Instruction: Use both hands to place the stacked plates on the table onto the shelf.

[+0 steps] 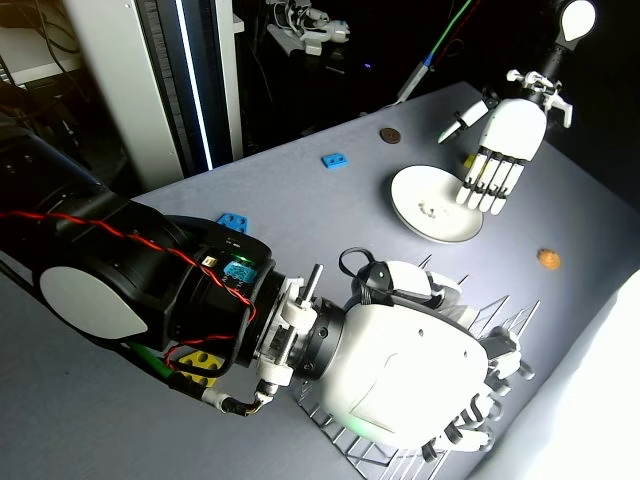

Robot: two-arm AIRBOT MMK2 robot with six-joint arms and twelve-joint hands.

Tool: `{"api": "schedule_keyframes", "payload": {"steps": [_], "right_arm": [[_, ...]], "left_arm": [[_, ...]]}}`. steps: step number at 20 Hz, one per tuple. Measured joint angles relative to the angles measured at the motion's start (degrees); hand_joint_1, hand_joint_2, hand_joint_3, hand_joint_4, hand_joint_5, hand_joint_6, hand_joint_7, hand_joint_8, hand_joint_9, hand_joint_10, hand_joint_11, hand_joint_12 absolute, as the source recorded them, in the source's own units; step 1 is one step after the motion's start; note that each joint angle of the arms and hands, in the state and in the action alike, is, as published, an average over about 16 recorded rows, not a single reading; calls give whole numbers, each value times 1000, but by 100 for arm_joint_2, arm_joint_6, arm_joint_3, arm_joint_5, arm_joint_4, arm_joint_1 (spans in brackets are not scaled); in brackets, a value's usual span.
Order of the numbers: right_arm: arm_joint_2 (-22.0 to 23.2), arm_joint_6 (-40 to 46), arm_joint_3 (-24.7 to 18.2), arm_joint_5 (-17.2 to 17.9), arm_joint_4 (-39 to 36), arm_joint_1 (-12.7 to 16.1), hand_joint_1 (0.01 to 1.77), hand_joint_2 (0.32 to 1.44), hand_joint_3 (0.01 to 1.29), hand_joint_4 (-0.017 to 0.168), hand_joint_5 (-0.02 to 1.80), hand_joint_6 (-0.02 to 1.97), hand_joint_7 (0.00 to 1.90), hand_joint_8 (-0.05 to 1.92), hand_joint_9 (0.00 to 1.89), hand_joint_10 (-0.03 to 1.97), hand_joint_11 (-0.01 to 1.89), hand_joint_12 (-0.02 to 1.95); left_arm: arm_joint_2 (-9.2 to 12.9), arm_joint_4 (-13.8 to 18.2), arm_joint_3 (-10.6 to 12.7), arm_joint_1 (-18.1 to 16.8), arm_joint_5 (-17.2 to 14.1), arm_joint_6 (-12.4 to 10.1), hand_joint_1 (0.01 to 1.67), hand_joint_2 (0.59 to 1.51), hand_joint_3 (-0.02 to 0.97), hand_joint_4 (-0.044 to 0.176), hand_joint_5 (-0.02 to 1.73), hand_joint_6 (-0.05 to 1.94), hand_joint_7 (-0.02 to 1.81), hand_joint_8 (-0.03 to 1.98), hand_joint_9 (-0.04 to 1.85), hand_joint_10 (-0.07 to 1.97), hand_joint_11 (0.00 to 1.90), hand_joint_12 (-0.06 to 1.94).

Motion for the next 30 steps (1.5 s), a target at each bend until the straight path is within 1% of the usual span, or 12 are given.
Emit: {"api": "schedule_keyframes", "payload": {"steps": [4, 7, 10, 12, 15, 19, 22, 25, 28, 30], "right_arm": [[79, -127, -34, 182, -460, 251, 1058, 1131, 11, -4, 689, 369, 787, 256, 522, 692, 195, 1487], [159, -314, -137, 304, -1055, 485, 1055, 1129, 11, -4, 680, 364, 776, 247, 507, 696, 177, 1493], [232, -693, -355, 348, -1709, 717, 1046, 1136, 11, -4, 629, 344, 726, 214, 459, 674, 145, 1471], [273, -1131, -568, 322, -2054, 846, 1037, 1142, 11, -3, 573, 318, 668, 185, 407, 640, 123, 1386], [317, -2095, -1001, 182, -2268, 972, 1026, 1145, 11, -3, 464, 261, 547, 141, 317, 528, 92, 1126], [307, -3694, -1687, -129, -2113, 969, 1004, 1127, 11, 0, 297, 175, 355, 82, 194, 350, 52, 753], [219, -4895, -2161, -379, -1629, 840, 1009, 1099, 12, 2, 174, 111, 212, 40, 102, 219, 22, 474], [86, -5962, -2515, -573, -990, 644, 1037, 1065, 11, 3, 81, 58, 99, 19, 40, 103, 12, 203], [-108, -6767, -2716, -687, -386, 450, 1073, 1028, 11, 4, 33, 30, 37, 17, 20, 21, 12, 27], [-276, -7083, -2742, -725, -113, 335, 1091, 1006, 11, 5, 19, 23, 18, 17, 18, 1, 12, 1]], "left_arm": [[-17, -43, 8, 146, 26, 3, 15, 1114, 4, -2, 8, 1, 11, -6, -19, -32, 18, 9], [-29, -72, 13, 236, 44, 4, 15, 1115, 4, -2, 1, -3, 7, -7, -19, -32, 18, 9], [-38, -98, 19, 308, 55, 5, 15, 1116, 4, -2, -5, -7, 2, -8, -18, -33, 17, 10], [-45, -116, 21, 341, 60, 5, 15, 1116, 4, -2, -9, -9, -1, -8, -18, -33, 17, 10], [-50, -136, 24, 364, 64, 6, 15, 1119, 4, -1, -9, -9, 0, -8, -17, -33, 17, 10], [-56, -144, 26, 373, 69, 6, 15, 1120, 4, -1, -8, -10, 1, -8, -17, -33, 17, 10], [-60, -150, 27, 376, 72, 6, 15, 1119, 4, -1, -6, -11, 1, -8, -16, -33, 17, 10], [-65, -154, 29, 377, 74, 6, 15, 1118, 4, -1, -5, -13, 1, -8, -16, -33, 17, 10], [-66, -154, 31, 377, 75, 6, 15, 1117, 5, -1, -5, -14, 1, -8, -16, -33, 17, 10], [-67, -154, 32, 377, 76, 6, 15, 1117, 5, -1, -5, -14, 1, -8, -16, -33, 17, 10]]}}
